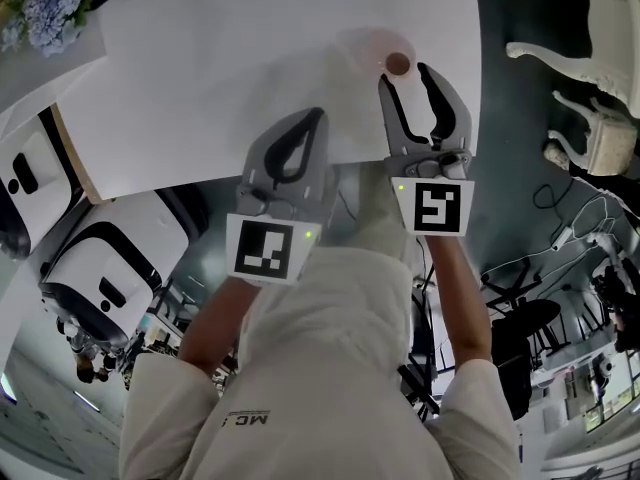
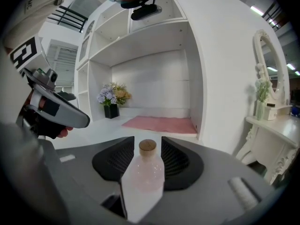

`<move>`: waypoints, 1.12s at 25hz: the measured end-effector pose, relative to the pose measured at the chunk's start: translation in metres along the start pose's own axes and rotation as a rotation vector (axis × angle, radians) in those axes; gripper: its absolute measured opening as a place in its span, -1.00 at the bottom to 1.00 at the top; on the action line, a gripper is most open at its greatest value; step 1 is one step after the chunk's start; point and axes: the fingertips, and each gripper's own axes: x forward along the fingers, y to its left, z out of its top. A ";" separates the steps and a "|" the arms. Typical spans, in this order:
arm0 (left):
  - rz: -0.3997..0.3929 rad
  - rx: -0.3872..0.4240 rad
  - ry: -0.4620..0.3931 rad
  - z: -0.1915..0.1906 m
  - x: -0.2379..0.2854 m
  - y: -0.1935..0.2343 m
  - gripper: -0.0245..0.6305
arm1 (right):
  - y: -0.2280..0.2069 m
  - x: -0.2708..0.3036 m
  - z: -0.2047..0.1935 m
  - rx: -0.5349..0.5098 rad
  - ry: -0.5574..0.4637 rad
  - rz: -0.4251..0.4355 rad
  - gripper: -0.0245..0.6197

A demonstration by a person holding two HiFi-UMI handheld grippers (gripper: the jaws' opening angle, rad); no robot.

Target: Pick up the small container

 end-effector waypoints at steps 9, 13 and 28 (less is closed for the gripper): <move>-0.009 -0.007 0.019 -0.012 0.012 0.004 -0.93 | -0.003 0.017 -0.019 -0.001 0.016 0.006 -0.37; -0.009 -0.011 0.026 -0.017 0.016 0.006 -0.93 | -0.003 0.022 -0.022 -0.006 0.010 0.017 -0.40; -0.035 -0.014 0.040 -0.021 0.022 0.003 -0.93 | -0.002 0.023 -0.022 0.012 -0.021 0.040 -0.52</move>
